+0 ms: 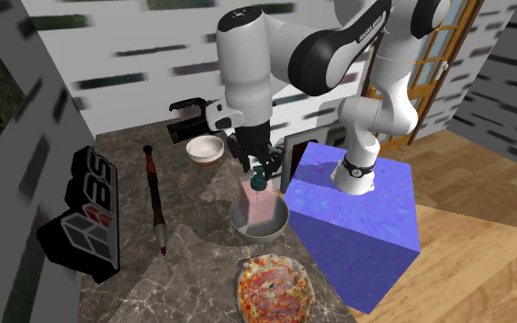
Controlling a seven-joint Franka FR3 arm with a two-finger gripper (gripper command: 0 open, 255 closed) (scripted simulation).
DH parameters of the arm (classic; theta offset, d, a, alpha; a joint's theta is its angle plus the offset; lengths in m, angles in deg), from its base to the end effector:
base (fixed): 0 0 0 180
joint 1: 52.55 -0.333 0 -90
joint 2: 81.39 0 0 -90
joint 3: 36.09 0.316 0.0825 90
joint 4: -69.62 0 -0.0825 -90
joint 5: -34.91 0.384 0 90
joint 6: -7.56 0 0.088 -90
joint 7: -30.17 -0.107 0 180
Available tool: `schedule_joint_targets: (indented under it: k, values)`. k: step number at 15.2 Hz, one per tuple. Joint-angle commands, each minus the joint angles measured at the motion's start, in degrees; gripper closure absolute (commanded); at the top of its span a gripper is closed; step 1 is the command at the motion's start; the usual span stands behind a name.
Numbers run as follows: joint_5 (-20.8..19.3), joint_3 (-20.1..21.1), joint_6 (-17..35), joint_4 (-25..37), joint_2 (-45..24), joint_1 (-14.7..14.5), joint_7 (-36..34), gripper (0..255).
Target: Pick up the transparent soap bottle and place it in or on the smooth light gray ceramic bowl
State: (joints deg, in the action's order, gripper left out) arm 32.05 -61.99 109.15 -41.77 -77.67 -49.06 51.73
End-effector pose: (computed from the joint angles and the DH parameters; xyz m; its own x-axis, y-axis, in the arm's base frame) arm 0.4576 -0.2676 0.4965 0.9866 -0.1191 -0.1115 -0.1224 -0.9922 -0.0235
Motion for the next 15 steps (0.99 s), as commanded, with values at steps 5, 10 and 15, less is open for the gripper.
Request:
schedule_joint_targets:
  k: [5, 10, 15]
  values:
    - [0.0, 0.0, 0.0, 0.0, 0.0, 0.0, 0.0, 0]
    - [0.38, 0.06, -7.35, 8.01, -0.71, -0.09, 0.29, 0]
    - [0.38, 0.06, -7.35, 8.01, -0.71, -0.09, 0.29, 0]
